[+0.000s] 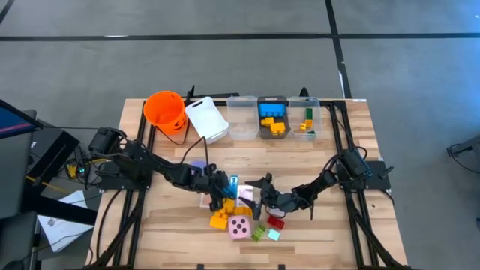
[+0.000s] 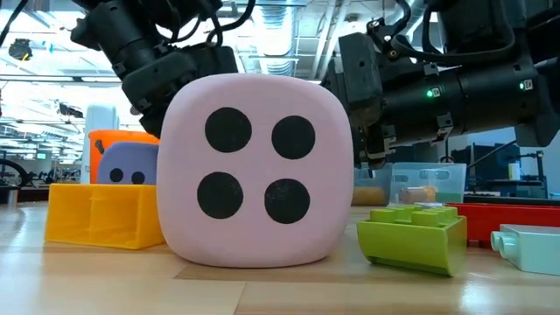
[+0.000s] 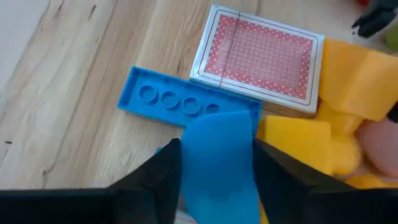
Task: Pick & Place Toys
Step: Put the large blue game piece into the black bin
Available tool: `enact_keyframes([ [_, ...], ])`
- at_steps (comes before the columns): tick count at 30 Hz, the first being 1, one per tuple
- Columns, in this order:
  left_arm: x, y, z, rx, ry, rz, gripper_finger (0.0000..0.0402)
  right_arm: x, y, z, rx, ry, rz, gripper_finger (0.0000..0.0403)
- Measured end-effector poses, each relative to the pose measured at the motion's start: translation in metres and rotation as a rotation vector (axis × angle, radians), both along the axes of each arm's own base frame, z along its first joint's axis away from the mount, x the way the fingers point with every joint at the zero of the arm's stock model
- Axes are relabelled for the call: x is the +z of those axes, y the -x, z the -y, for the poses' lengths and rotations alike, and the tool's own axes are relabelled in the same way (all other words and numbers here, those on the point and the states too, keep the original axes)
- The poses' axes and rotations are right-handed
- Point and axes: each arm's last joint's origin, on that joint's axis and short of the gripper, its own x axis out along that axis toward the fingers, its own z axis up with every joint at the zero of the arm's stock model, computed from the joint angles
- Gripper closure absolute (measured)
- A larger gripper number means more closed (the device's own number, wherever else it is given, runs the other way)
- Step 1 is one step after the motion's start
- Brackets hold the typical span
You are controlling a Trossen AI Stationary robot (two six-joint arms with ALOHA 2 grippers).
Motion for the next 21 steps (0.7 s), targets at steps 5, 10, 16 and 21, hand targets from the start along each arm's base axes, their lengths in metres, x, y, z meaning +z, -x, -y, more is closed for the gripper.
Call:
enact_keyframes([
  [5,0.008,0.0,0.0,-0.041,-0.014,0.033,0.033,0.002,0.0,0.0,0.0,-0.008,0.016,0.0085],
  [10,0.032,0.006,-0.004,-0.065,-0.051,0.111,0.0396,0.007,0.0,-0.001,0.002,-0.023,0.049,0.0085],
  [16,0.069,0.015,-0.017,-0.047,-0.075,0.242,0.0401,0.033,0.002,-0.006,0.021,0.002,0.104,0.0085],
  [21,0.093,0.026,-0.024,-0.104,-0.1,0.31,0.0397,0.066,0.011,-0.015,0.032,0.041,0.142,0.0085],
])
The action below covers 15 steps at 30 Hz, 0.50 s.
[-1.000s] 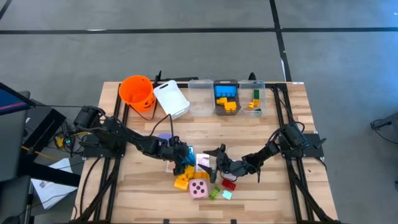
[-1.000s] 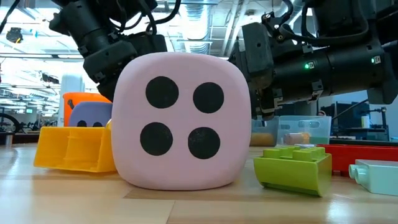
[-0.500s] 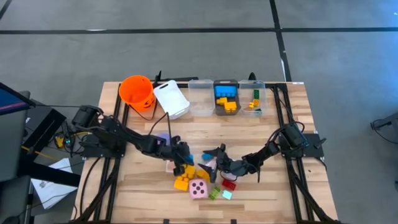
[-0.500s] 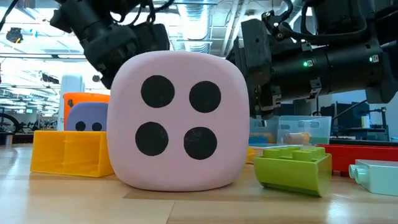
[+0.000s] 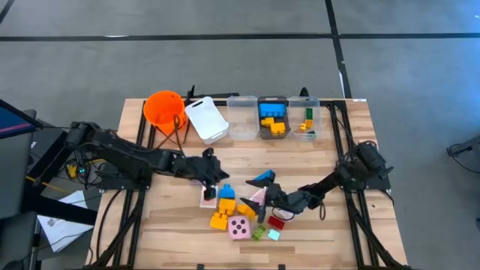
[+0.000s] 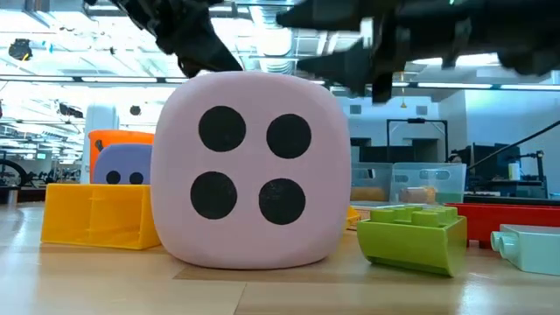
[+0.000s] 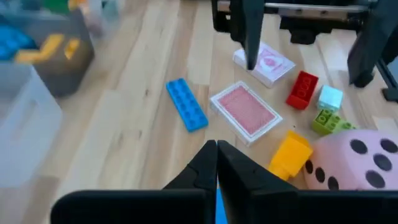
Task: Pick & Place Toys
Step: Put the large blue game piece into the black bin
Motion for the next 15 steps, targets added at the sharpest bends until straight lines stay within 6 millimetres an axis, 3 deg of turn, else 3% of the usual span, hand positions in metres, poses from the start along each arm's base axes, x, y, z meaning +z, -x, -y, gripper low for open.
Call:
enact_keyframes([
  [6,0.003,0.004,0.001,-0.073,-0.016,-0.015,0.0355,0.017,0.01,-0.005,0.006,0.064,-0.092,0.0085],
  [15,-0.028,-0.004,0.003,-0.085,-0.043,-0.182,0.02,0.007,0.013,-0.004,-0.026,0.059,-0.172,0.0085],
])
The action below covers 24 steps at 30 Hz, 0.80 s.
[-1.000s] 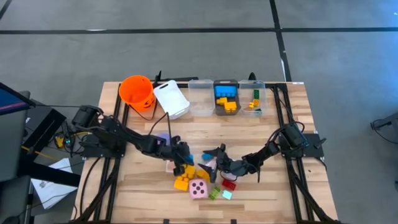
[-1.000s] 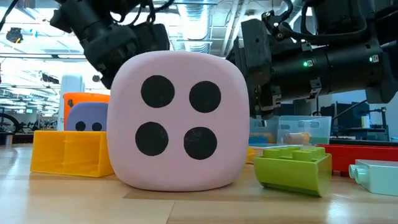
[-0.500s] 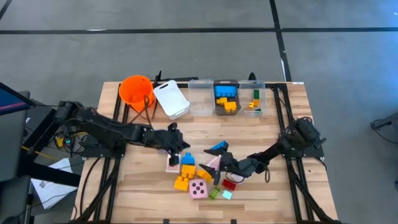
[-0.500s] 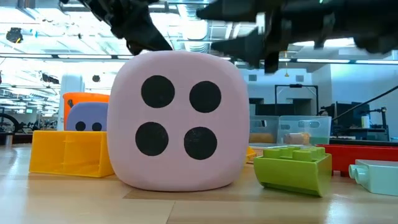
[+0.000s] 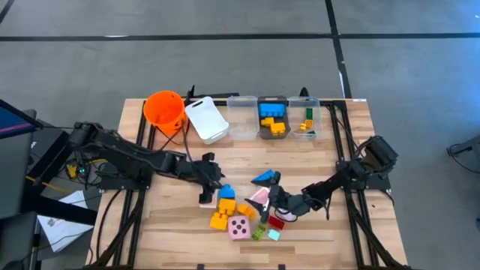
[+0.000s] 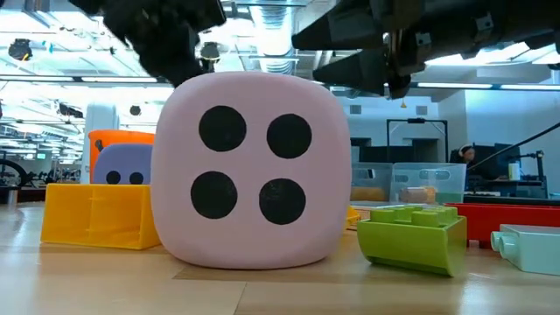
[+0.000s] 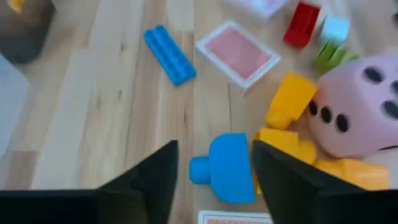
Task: Pick & Place Toys
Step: Put the large blue game piece into the black bin
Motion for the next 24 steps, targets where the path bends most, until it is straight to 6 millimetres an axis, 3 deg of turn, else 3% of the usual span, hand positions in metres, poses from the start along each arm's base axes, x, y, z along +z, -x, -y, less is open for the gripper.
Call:
enact_keyframes([
  [5,-0.027,-0.012,0.004,-0.021,0.006,-0.076,0.0117,-0.004,-0.001,0.003,-0.016,-0.025,-0.03,0.0085],
  [12,-0.06,-0.021,0.007,-0.039,0.01,-0.183,0.0049,-0.005,-0.001,0.004,-0.017,-0.023,-0.035,0.0085],
  [18,-0.071,-0.029,0.008,-0.036,0.017,-0.176,0.0026,-0.005,-0.001,0.005,-0.021,-0.022,-0.036,0.0085],
  [24,-0.072,-0.032,0.004,-0.02,0.026,-0.154,0.0034,-0.005,-0.001,0.005,-0.021,-0.025,-0.036,0.0085],
])
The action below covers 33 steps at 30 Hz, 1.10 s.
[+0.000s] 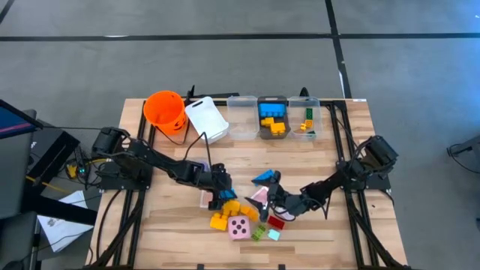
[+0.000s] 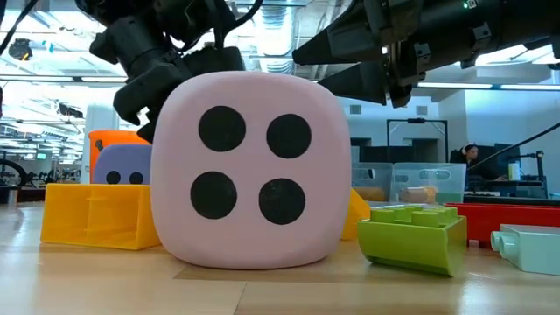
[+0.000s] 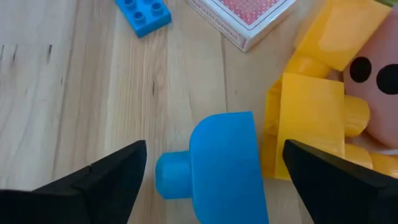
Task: Pick & Place Toys
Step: Put the large blue game piece into the black bin
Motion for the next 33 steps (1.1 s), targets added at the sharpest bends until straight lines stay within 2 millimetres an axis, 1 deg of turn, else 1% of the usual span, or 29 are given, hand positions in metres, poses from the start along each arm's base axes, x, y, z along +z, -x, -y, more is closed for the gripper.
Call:
enact_keyframes([
  [6,-0.003,0.003,-0.01,0.067,0.022,-0.059,0.0045,-0.001,0.0,0.0,-0.004,-0.017,-0.001,0.0085],
  [9,-0.013,0.01,-0.014,0.078,0.01,-0.149,0.0045,-0.002,0.0,0.0,-0.004,-0.018,-0.006,0.0085],
  [11,-0.009,0.009,-0.015,0.078,0.024,-0.141,0.0044,-0.003,0.001,0.0,-0.009,-0.03,-0.012,0.0085],
  [14,-0.012,0.012,-0.018,0.084,0.021,-0.184,0.0045,-0.004,0.001,0.0,-0.009,-0.036,-0.018,0.0085],
  [21,-0.009,0.007,-0.019,0.099,0.021,-0.129,0.005,-0.005,0.001,0.001,-0.013,-0.043,-0.026,0.0085],
  [28,-0.004,-0.001,-0.018,0.099,0.04,-0.025,0.005,-0.005,0.001,0.001,-0.013,-0.044,-0.026,0.0085],
  [33,-0.004,-0.002,-0.018,0.102,0.037,-0.019,0.005,-0.005,0.001,0.001,-0.013,-0.043,-0.026,0.0085],
])
